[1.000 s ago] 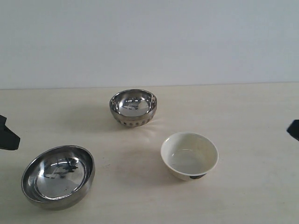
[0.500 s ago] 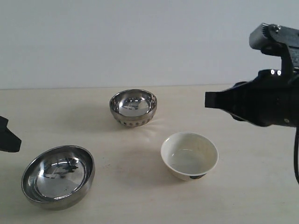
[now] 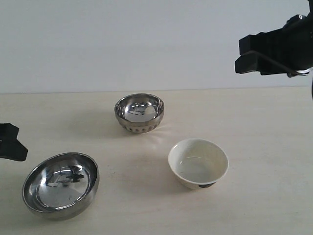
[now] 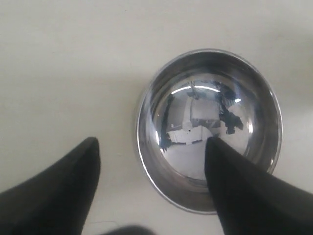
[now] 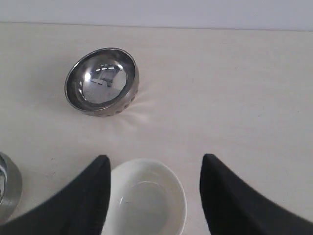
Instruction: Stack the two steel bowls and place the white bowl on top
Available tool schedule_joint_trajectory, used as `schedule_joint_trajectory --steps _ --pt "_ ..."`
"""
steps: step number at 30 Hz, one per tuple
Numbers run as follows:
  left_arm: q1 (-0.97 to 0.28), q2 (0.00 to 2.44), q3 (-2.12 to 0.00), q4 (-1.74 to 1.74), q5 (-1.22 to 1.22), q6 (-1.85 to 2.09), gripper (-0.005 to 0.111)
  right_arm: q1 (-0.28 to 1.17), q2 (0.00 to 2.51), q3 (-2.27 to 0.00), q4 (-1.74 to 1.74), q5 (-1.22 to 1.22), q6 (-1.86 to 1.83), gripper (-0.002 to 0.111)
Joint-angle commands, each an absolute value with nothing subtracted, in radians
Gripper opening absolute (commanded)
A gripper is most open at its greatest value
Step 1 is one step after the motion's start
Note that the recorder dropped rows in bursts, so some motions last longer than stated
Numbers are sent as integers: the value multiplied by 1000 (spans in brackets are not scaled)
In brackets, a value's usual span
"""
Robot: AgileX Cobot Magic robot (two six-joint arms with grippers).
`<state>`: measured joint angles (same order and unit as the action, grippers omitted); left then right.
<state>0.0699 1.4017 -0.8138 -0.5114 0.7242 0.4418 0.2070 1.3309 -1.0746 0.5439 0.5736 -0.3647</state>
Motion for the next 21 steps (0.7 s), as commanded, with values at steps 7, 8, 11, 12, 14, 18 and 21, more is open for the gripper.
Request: schedule_joint_trajectory --steps 7,8,11,12,14,18,21 --pt "68 1513 -822 -556 723 476 59 196 1443 -1111 500 616 -365 50" --pt "68 1525 -822 -576 723 502 59 196 1446 -1111 493 618 -365 50" --pt "68 1557 -822 -626 723 547 59 196 1449 -1111 486 618 -372 50" --pt "68 1566 -822 -631 721 557 59 196 1449 -1111 486 618 -372 50" --pt "68 1584 -822 -631 708 580 59 196 1449 -1111 486 618 -376 50" --pt "68 1626 -822 -627 681 580 59 196 1449 -1111 486 624 -394 50" --pt "68 1652 -822 -619 672 580 59 196 1449 -1111 486 624 -394 50"
